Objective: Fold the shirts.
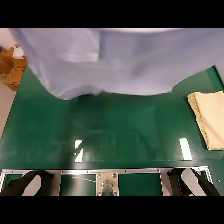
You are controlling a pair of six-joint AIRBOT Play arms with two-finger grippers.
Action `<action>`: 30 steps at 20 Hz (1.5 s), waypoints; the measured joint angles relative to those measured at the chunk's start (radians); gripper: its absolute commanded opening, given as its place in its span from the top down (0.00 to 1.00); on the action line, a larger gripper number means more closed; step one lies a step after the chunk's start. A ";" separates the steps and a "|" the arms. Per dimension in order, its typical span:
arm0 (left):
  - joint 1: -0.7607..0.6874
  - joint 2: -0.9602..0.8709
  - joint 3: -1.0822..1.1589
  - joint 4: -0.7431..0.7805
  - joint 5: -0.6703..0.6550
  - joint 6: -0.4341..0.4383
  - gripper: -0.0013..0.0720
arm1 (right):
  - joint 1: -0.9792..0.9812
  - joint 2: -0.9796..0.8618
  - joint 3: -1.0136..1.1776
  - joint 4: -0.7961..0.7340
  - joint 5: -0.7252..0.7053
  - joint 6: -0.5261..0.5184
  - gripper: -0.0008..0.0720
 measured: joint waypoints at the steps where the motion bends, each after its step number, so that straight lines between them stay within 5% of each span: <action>1: 0.000 0.030 0.055 -0.004 0.026 0.005 0.95 | 0.000 0.003 0.088 0.005 -0.004 -0.001 0.97; 8: 0.000 0.079 0.210 0.068 0.043 -0.042 0.95 | 0.000 0.010 0.308 -0.027 -0.015 -0.004 0.97; 18: -0.050 -0.401 0.171 0.190 -0.265 -0.173 0.95 | 0.208 -0.192 -0.215 -0.076 -0.152 -0.107 0.97; 24: -0.110 -0.797 0.044 0.208 -0.090 -0.165 0.95 | 0.347 -0.589 -0.305 -0.077 -0.322 -0.176 0.97; 30: -0.120 -0.953 0.024 0.211 0.127 -0.162 0.95 | 0.375 -0.917 -0.120 -0.026 -0.357 -0.171 0.97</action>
